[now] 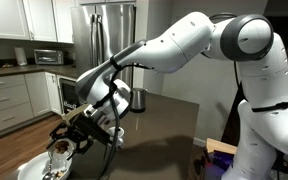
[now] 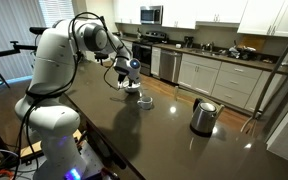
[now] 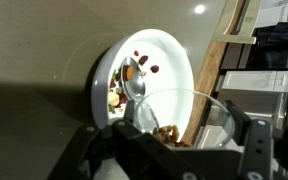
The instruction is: Pour the cereal in the glass into the bowl then pour the cereal in the mug into the bowl.
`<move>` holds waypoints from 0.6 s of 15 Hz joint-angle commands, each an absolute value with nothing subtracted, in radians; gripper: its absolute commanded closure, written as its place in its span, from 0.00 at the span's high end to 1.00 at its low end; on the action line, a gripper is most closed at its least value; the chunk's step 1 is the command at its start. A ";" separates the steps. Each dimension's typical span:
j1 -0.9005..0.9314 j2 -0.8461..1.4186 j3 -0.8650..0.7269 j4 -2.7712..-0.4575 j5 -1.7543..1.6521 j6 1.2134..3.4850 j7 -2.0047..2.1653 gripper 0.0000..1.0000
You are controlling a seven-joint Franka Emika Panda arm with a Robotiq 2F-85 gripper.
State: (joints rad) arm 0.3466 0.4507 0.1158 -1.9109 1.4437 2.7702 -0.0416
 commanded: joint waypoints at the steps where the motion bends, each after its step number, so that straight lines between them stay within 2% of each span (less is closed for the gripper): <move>1: 0.347 0.451 0.116 -1.911 1.444 2.770 -0.042 0.85; 6: 0.347 0.451 0.116 -1.911 1.444 2.770 -0.042 0.85; 7: 0.347 0.451 0.116 -1.911 1.444 2.770 -0.042 0.60; 9: 0.352 0.455 0.116 -1.908 1.438 2.780 -0.046 0.60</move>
